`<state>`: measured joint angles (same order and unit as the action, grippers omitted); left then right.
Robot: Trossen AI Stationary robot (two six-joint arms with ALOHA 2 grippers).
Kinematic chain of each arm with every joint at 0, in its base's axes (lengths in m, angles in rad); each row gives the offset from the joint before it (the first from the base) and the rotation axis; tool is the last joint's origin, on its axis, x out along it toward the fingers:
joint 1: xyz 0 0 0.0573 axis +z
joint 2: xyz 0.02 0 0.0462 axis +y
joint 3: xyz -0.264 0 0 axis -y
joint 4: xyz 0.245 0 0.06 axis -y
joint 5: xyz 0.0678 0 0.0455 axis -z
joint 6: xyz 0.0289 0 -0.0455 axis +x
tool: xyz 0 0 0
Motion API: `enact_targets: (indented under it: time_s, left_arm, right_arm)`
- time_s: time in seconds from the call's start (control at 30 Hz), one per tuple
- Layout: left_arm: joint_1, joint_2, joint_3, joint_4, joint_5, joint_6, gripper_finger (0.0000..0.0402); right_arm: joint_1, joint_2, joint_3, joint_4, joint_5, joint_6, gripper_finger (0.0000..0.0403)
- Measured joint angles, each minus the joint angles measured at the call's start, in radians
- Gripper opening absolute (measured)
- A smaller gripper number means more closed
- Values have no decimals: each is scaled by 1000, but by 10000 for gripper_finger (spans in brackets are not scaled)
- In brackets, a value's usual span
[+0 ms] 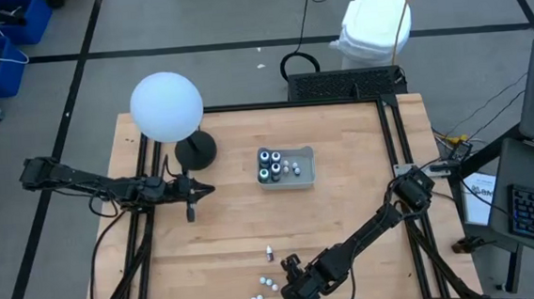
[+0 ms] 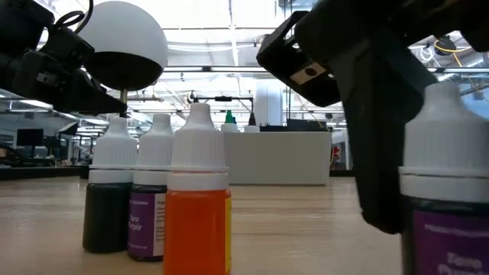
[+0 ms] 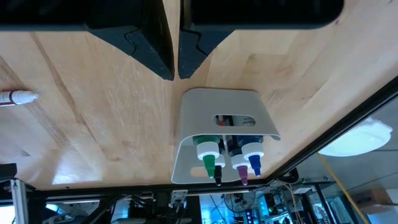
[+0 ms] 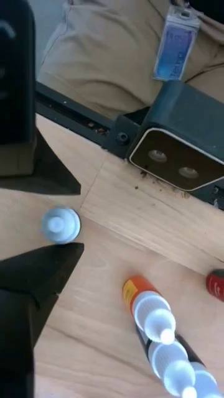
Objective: Pick & Place food coloring
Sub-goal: Put the right small purple food coloring bottle into the gray bin
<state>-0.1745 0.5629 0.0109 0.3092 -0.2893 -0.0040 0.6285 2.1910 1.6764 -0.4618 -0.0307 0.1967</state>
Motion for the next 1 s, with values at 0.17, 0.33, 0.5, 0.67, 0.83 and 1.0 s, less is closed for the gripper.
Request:
enact_targets:
  time_s: [0.17,0.33,0.5,0.67,0.83,1.0]
  left_arm:
    - [0,0,0,0,0,0,31]
    - [0,0,0,0,0,0,31]
    - [0,0,0,0,0,0,31]
    - [0,0,0,-3,0,-1,31]
    - [0,0,0,-11,0,-1,31]
    - [0,0,0,-17,0,-1,31]
  right_arm:
    - [-3,0,0,2,0,1,71]
    - [-9,0,0,0,-2,19,60]
    - [-13,-14,2,-30,-2,19,71]
    - [-32,-76,4,-99,3,26,61]
    - [-59,-140,4,-145,4,27,63]
    - [-87,-178,5,-227,7,23,67]
